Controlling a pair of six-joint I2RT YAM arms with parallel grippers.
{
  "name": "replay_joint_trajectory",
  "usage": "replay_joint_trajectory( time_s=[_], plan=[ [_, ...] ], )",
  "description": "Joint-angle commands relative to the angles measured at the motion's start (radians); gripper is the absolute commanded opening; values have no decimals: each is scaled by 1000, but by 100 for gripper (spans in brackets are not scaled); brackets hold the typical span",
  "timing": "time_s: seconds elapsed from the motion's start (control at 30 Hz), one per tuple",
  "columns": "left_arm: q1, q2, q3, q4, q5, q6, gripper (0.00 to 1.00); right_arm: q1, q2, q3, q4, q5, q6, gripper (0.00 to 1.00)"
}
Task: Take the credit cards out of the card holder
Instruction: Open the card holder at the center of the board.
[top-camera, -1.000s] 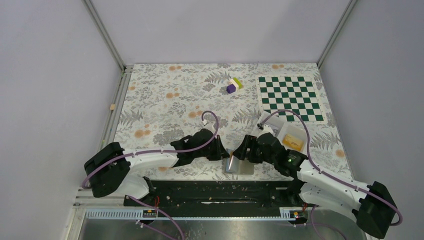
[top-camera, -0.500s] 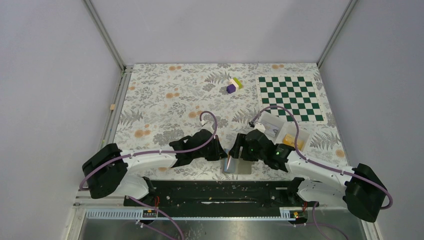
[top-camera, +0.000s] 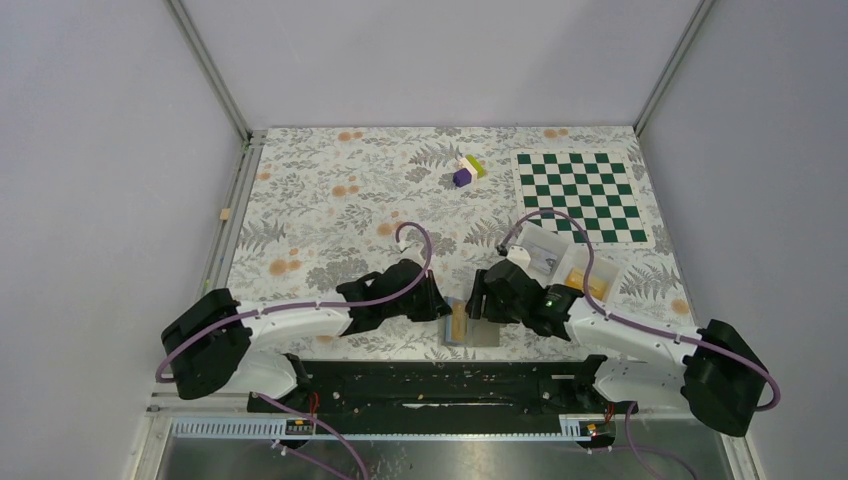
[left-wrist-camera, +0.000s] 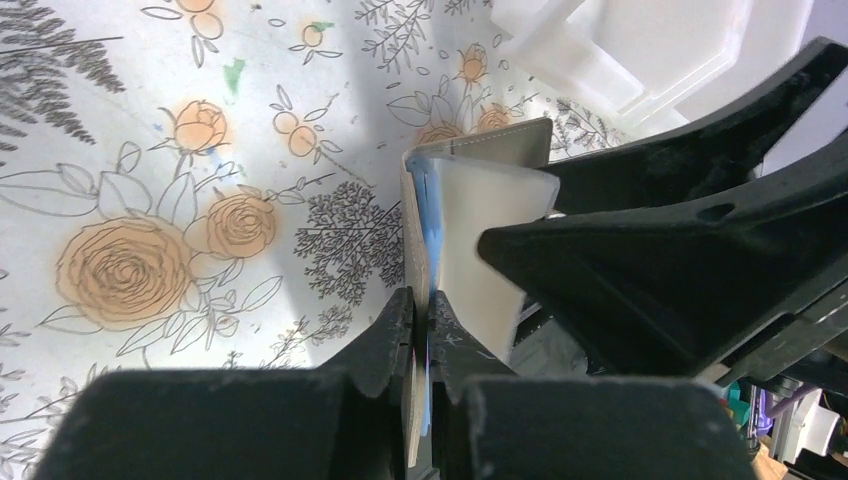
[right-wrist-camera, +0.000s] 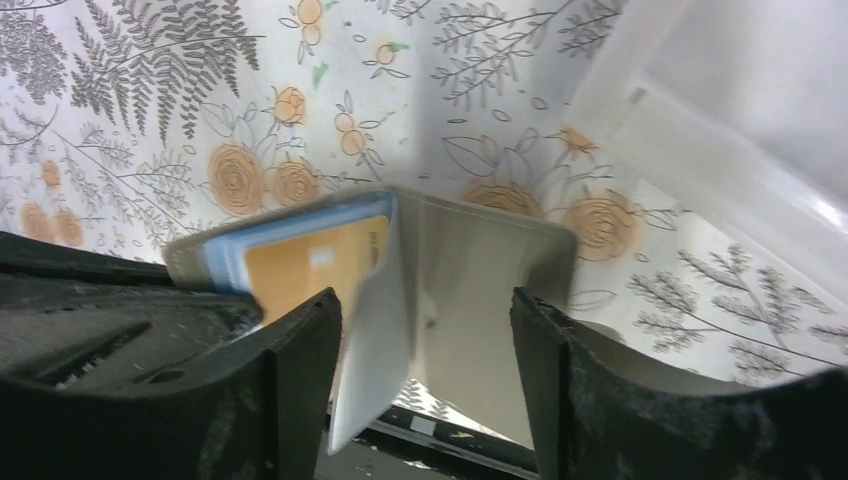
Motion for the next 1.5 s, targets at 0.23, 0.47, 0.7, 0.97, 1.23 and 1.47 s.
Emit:
replay_joint_trajectory(
  time_s=[0.23, 0.47, 0.7, 0.97, 1.23, 1.47],
  plan=[
    [28, -79, -120, 154, 38, -9, 0, 9, -171, -133, -95, 112, -41, 44],
    [53, -128, -178, 203, 74, 2, 0, 3, -259, -89, -162, 103, -83, 41],
    [54, -119, -172, 191, 72, -4, 0, 6, -391, -22, -36, -145, -34, 42],
    [53, -98, -160, 200, 74, -15, 0, 61, -140, 63, 131, -161, 98, 29],
    [53, -113, -161, 187, 62, -15, 0, 64, 75, 155, 150, -130, 154, 22],
    [52, -123, -157, 167, 52, -15, 0, 77, 160, 199, 78, -86, 151, 20]
  ],
)
